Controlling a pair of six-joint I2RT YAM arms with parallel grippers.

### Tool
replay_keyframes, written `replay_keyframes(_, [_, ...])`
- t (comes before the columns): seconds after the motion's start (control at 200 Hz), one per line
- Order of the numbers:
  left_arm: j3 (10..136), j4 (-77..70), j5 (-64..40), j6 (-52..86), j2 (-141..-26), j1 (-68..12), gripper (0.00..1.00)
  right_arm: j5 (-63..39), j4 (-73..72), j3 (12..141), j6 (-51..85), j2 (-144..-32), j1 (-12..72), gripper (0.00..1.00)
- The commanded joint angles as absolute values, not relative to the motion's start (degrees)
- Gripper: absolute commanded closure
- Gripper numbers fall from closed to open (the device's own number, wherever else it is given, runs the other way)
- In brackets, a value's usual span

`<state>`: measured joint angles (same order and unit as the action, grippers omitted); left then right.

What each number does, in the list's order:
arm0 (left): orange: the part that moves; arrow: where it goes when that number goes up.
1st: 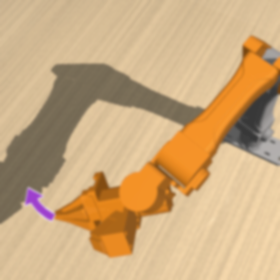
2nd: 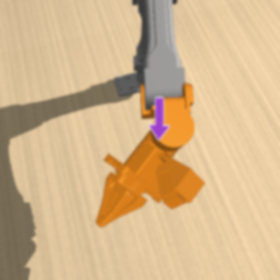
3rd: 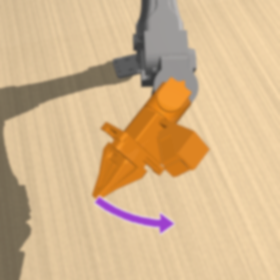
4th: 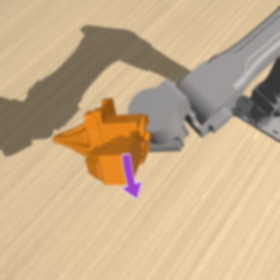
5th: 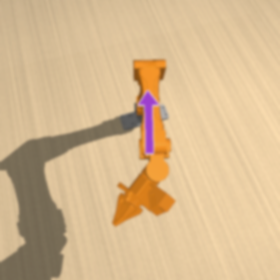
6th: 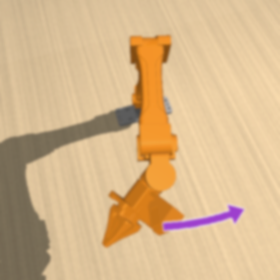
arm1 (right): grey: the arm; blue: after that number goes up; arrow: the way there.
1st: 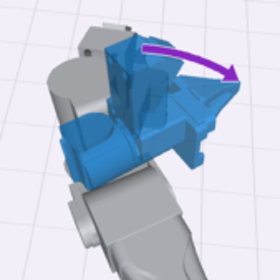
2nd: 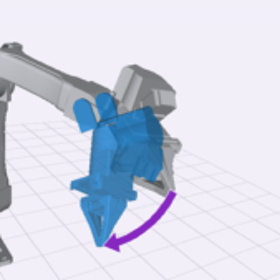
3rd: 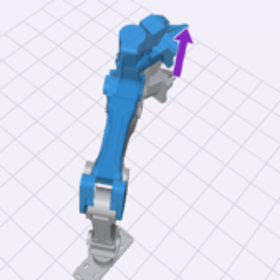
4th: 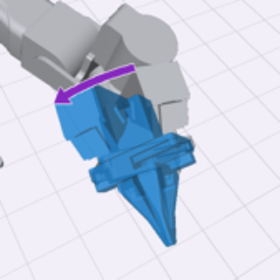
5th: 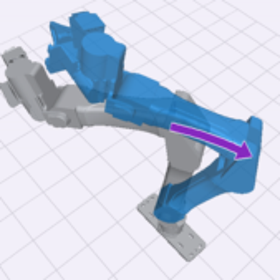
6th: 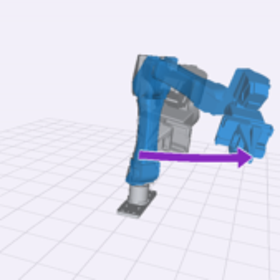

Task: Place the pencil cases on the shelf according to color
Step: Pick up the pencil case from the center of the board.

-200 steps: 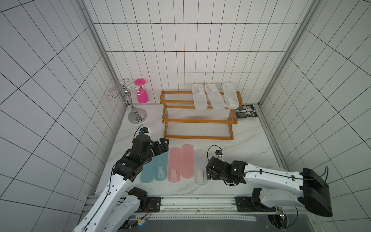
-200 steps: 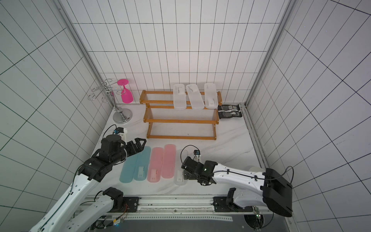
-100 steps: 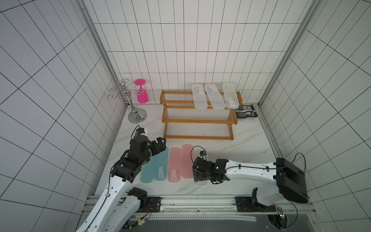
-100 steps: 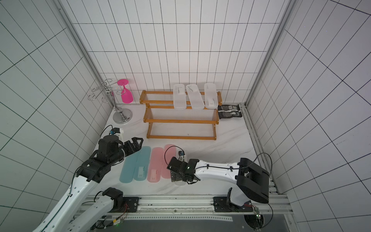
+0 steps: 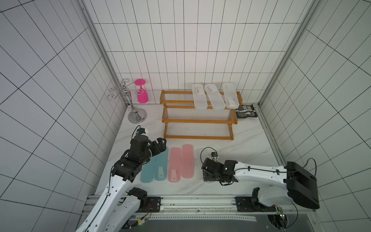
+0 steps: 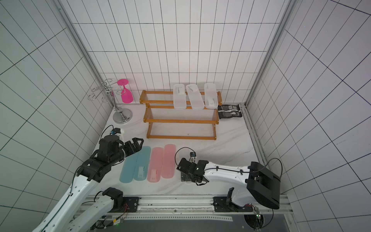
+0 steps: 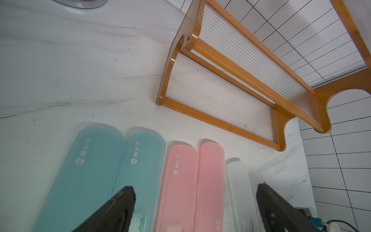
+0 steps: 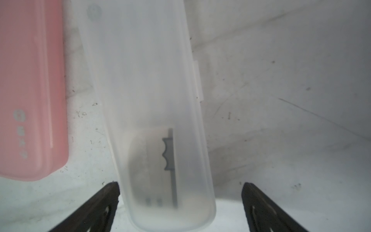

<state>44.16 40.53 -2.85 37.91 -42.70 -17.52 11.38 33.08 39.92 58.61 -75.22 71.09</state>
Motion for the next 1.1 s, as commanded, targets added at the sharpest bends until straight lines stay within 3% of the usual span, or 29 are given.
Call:
replay_keyframes(0.0, [45.69,39.81,-2.94,37.00,-43.28,-17.58,0.02,12.10,33.20,37.93,55.79,-70.98,71.01,0.01])
replay_keyframes(0.42, [44.61,41.93,-0.67,36.92,-40.68,-17.58,0.02,15.11,32.13,41.39,55.06,-76.95,75.38,0.01])
replay_keyframes(1.095, [46.93,39.24,-1.91,37.20,-42.99,-17.58,0.02,14.10,29.83,44.83,53.65,-86.49,74.18,0.01])
